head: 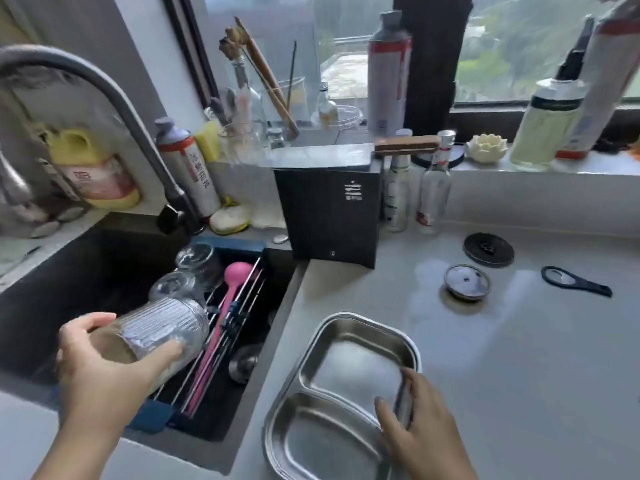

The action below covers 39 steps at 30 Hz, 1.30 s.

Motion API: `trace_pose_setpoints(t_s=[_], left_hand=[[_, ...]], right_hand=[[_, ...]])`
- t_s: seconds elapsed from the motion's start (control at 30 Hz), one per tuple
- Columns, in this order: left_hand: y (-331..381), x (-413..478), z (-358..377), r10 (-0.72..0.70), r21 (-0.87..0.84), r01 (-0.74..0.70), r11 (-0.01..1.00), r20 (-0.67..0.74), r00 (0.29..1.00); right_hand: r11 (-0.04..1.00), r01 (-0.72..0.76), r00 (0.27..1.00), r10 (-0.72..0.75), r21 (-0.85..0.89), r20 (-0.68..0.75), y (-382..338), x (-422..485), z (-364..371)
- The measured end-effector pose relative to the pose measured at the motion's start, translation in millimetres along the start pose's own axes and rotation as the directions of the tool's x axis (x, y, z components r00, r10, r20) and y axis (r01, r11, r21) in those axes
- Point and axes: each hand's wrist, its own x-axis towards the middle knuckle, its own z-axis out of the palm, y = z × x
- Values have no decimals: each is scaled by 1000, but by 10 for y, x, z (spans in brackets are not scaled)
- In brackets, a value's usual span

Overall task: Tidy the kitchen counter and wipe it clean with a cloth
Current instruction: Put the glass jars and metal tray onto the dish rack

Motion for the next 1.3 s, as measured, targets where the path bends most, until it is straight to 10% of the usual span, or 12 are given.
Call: trace_pose_setpoints(t_s=[0.3,0.63,1.17,1.3], left_hand=[[-936,790,-208,-137,260,99,960,130,982],[-1312,1177,364,-32,533,-167,830,344,938],[-1447,1069,256,-120,546,-74,835,311,943],[-1063,851,293,97,427,-229,875,308,946]], right_hand=[[971,-237,944,227,-16,-238,-289,181,327],[907,-421,858,395,-9,-329,-374,172,396],[920,-378,915,354,-101,-196,-434,206,299],[935,-354,914,341,-22,-219,-383,162,301]])
